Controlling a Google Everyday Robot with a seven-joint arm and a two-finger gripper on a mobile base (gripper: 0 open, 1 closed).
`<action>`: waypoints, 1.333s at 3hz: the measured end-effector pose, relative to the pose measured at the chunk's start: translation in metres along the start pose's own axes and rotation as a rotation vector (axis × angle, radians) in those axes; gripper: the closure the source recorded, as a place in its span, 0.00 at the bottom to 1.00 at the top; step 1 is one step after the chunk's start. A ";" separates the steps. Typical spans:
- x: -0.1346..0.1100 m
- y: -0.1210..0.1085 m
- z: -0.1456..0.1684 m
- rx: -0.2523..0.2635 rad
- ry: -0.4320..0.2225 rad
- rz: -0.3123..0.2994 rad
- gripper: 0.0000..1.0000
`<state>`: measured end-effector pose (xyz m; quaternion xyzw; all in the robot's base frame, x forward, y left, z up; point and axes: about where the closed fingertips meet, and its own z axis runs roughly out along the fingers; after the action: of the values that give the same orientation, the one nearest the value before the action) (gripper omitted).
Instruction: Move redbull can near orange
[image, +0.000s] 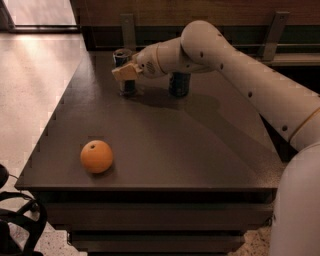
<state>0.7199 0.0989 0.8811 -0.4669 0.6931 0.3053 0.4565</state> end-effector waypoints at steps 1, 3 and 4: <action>-0.001 0.001 0.001 -0.006 0.000 -0.001 1.00; -0.038 0.005 -0.008 -0.053 -0.009 -0.045 1.00; -0.058 0.011 -0.026 -0.061 -0.022 -0.068 1.00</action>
Offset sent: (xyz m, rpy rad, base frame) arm 0.0036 0.0008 0.0379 0.0153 -0.0162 0.0675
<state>0.7092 0.1023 0.9441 -0.5005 0.6622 0.3156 0.4598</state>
